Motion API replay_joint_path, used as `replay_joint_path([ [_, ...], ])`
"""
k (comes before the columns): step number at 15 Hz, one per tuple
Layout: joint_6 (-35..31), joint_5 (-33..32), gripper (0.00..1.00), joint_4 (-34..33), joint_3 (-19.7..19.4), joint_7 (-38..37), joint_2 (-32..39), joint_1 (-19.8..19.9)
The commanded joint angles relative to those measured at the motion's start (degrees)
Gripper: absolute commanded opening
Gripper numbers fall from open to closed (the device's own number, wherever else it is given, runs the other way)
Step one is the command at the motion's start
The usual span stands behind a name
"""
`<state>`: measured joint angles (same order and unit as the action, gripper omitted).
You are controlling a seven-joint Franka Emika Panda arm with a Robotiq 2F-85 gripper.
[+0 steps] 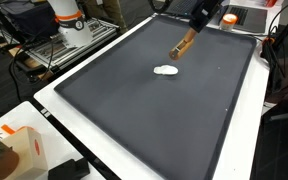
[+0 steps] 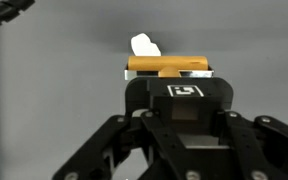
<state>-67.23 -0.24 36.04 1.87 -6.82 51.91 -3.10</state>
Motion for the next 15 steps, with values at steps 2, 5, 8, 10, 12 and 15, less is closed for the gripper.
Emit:
replay_joint_path([
  [2,-3.71,-0.2,0.22,1.57,-0.07,-0.29,-2.33,-0.34],
  [5,-6.25,-0.21,0.22,2.02,0.0,-0.01,-3.54,-0.62],
  [8,-8.29,-0.22,0.22,2.46,-0.01,0.07,-4.77,-0.92],
  [10,-8.75,-0.28,0.22,2.83,-0.08,-0.06,-5.35,-1.1],
  [12,-7.87,-0.03,0.22,0.19,0.0,0.03,-3.37,-0.98],
  [15,-7.87,-0.04,0.47,0.18,0.0,0.03,-3.22,-1.0],
])
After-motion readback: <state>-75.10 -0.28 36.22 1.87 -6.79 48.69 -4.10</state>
